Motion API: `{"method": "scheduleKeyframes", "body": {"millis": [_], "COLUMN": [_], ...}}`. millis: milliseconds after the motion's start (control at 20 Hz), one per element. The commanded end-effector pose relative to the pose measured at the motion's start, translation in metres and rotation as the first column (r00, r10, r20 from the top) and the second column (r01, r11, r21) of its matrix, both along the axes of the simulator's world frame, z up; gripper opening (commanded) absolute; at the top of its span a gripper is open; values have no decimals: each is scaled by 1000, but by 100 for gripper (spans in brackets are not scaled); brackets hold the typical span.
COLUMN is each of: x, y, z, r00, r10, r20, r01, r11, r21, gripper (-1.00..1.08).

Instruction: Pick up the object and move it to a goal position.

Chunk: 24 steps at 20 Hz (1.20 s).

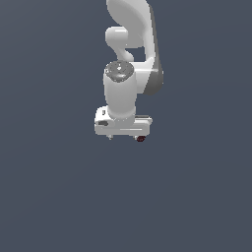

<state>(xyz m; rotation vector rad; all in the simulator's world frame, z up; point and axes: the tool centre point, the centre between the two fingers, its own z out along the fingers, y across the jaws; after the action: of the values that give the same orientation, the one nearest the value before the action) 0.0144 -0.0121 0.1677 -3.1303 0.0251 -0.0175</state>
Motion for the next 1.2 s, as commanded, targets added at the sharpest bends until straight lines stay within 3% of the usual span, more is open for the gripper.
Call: {"method": "scheduleKeyframes", "body": {"millis": [0, 550, 1150], "x": [0, -15, -75], "y": [1, 19, 72], "z": [0, -19, -72], "r00": [1000, 1000, 995], "r10": [1, 23, 95], "r20": [0, -2, -9], "r01": [-1, -23, -95], "r11": [1000, 1000, 995], "r21": [0, -3, -10], "gripper": [100, 100, 100]}}
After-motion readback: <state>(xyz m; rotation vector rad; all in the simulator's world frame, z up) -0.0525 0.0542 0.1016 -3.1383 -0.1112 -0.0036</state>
